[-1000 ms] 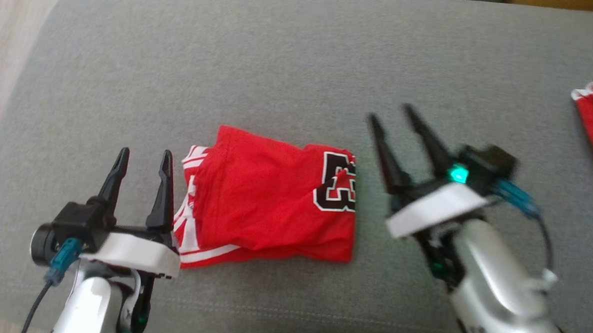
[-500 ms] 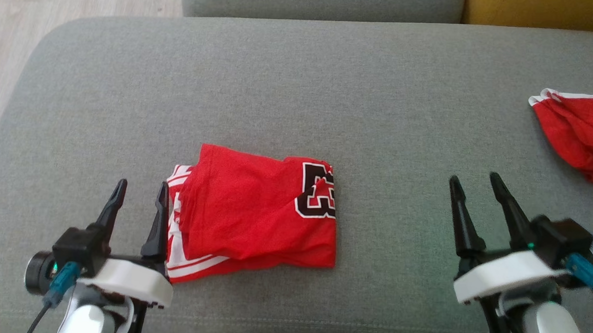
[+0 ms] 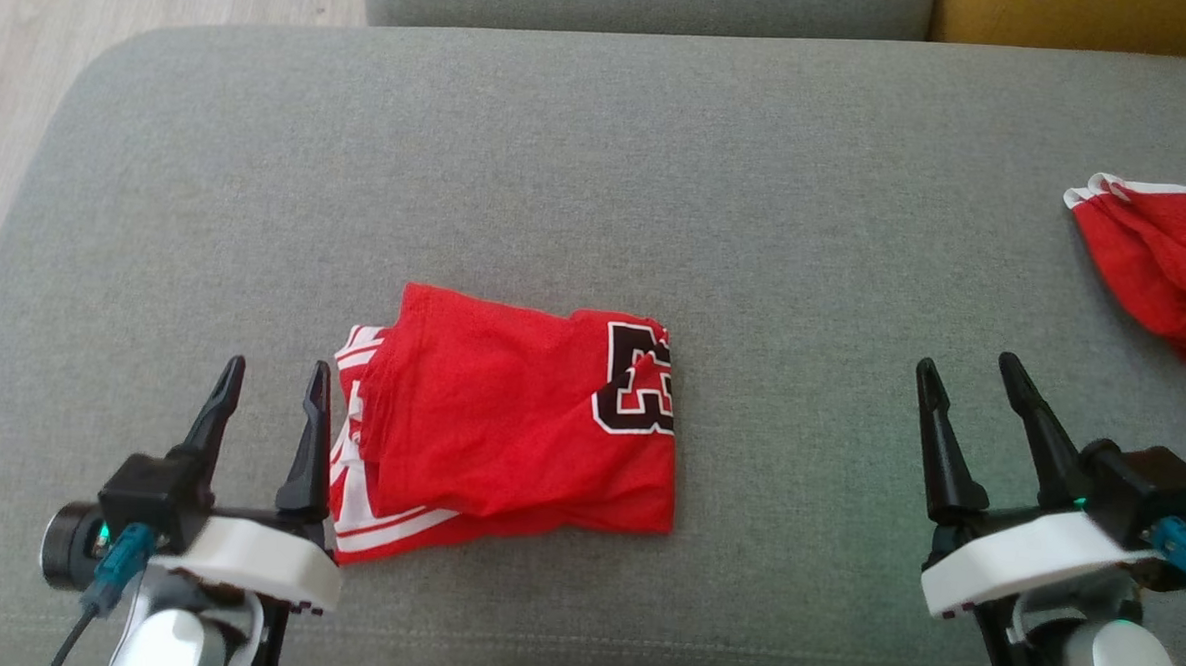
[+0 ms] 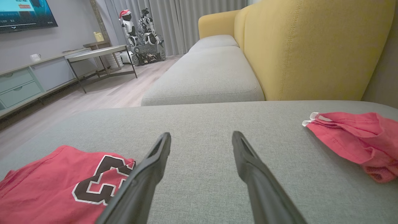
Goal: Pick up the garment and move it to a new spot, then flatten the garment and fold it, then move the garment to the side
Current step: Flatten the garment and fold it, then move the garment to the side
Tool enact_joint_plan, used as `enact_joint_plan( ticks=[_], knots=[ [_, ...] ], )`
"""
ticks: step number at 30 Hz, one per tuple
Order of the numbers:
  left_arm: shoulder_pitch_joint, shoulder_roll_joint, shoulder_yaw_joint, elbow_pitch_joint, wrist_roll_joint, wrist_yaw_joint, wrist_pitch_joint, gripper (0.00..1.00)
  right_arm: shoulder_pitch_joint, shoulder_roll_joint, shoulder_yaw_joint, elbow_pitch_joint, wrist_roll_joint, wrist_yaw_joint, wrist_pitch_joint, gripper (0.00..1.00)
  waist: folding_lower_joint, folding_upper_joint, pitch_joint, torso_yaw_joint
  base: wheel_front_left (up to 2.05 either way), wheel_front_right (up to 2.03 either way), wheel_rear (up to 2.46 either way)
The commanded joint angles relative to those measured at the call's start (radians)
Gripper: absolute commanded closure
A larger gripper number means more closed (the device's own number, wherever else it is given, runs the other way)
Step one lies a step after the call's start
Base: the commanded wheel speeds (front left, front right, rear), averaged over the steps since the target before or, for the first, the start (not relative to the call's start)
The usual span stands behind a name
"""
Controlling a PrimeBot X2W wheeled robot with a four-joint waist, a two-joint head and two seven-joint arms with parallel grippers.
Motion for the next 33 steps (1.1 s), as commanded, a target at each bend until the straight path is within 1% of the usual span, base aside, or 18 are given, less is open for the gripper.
enact_joint_plan(
  ticks=[1,5,10,14,20,23,27,28,29,30,33],
  knots=[
    [-0.047,0.022,0.031,-0.034,0.005,0.006,0.000,0.00,-0.021,-0.002,0.021,-0.039,-0.012,0.007,0.004,0.00,0.0000,0.0000,0.000,0.001,0.00,0.00,0.00],
    [-0.057,0.018,0.023,-0.035,0.004,0.005,-0.004,0.00,-0.037,-0.002,0.027,-0.026,-0.009,0.007,0.008,0.00,0.0000,0.0000,0.012,0.015,0.00,0.00,0.00],
    [-0.099,0.011,0.005,-0.041,0.004,-0.010,-0.014,0.00,-0.102,-0.002,0.081,0.039,-0.009,0.007,0.029,0.00,0.0000,0.0000,0.059,0.057,0.00,0.00,0.00],
    [-0.132,0.006,-0.008,-0.033,0.007,-0.024,-0.026,0.00,-0.167,-0.002,0.161,0.139,0.004,0.007,0.037,0.00,0.0000,0.0000,0.097,0.098,0.00,0.00,0.00],
    [-0.175,-0.013,-0.019,-0.014,0.008,-0.036,-0.041,0.00,-0.235,-0.002,0.262,0.332,0.054,0.007,0.043,0.00,0.0000,0.0000,0.137,0.149,0.00,0.00,0.00],
    [-0.185,-0.020,-0.020,-0.005,0.008,-0.039,-0.045,0.00,-0.257,-0.002,0.292,0.417,0.082,0.007,0.064,0.00,0.0000,0.0000,0.146,0.161,0.00,0.00,0.00],
    [-0.189,-0.026,-0.015,0.002,0.008,-0.040,-0.048,0.00,-0.285,-0.002,0.334,0.480,0.108,0.007,0.078,0.00,0.0000,0.0000,0.153,0.160,0.00,0.00,0.00],
    [-0.188,-0.026,-0.013,0.004,0.008,-0.041,-0.049,0.00,-0.291,-0.002,0.345,0.491,0.113,0.007,0.084,0.53,0.0000,0.0000,0.153,0.158,0.00,0.00,0.00],
    [-0.188,-0.027,-0.012,0.006,0.009,-0.041,-0.049,0.00,-0.297,-0.002,0.354,0.499,0.117,0.007,0.087,0.89,0.0000,0.0000,0.153,0.156,0.00,0.00,0.00],
    [-0.188,-0.028,-0.011,0.008,0.010,-0.042,-0.049,0.00,-0.301,-0.002,0.361,0.504,0.123,0.007,0.089,1.00,0.0000,0.0000,0.152,0.153,0.00,0.00,0.00],
    [-0.188,-0.026,-0.006,0.007,0.012,-0.044,-0.050,0.00,-0.318,-0.002,0.378,0.509,0.126,0.007,0.090,1.00,0.0000,0.0000,0.148,0.135,0.00,0.00,0.00]
  ],
)
